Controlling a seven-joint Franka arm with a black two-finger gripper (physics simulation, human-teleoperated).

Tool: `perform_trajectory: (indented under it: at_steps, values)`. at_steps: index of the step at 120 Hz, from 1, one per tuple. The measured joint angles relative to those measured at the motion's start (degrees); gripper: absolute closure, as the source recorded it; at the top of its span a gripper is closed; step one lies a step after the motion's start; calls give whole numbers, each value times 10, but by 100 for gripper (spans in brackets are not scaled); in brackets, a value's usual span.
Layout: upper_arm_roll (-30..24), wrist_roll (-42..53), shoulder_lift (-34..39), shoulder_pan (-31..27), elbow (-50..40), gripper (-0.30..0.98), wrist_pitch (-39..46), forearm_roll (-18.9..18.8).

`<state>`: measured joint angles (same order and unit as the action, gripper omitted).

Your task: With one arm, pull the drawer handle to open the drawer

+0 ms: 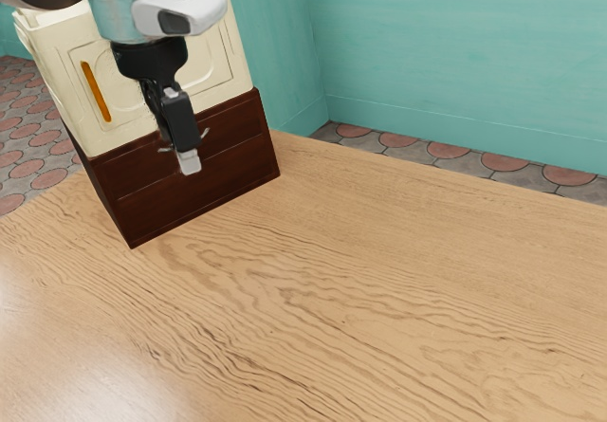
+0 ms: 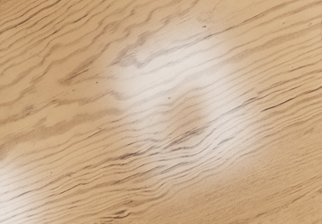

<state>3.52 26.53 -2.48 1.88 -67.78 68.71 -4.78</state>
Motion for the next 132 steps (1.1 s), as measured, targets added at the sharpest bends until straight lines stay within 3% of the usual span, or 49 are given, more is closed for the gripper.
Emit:
perform_trajectory:
  at_steps: [29,49,71,85,104,132]
  values:
    - [0,61,0,11,0,0,38,-6]
    - [1,90,-28,17,0,2,54,-43]
    - [3,97,-51,16,-5,31,73,-141]
    - [3,96,-83,1,-3,36,98,-172]
    - [-2,93,-135,-32,27,36,154,-183]
    - [-2,88,-232,-73,101,37,242,-169]
